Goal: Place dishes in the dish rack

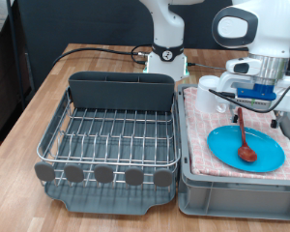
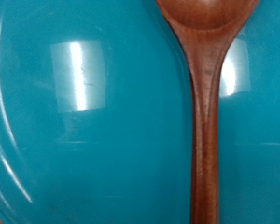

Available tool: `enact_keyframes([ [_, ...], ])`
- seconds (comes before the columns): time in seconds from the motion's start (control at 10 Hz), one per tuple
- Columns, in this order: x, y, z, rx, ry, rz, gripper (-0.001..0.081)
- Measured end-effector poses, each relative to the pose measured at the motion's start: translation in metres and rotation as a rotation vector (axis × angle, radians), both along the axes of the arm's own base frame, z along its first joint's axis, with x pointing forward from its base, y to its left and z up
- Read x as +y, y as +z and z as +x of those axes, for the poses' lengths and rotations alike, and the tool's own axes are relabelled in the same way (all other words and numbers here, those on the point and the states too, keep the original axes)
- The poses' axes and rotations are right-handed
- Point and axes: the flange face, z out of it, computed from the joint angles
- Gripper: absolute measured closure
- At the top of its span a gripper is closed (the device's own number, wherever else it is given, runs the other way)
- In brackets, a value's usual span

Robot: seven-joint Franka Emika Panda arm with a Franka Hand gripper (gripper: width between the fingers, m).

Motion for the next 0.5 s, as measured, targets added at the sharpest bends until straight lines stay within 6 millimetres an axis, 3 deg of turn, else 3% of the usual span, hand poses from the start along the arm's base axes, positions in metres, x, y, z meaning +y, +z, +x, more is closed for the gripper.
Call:
enact_keyframes([
  [0.5,-0.011,-0.014,-0.004,-0.007,0.007,-0.003,0.0004],
])
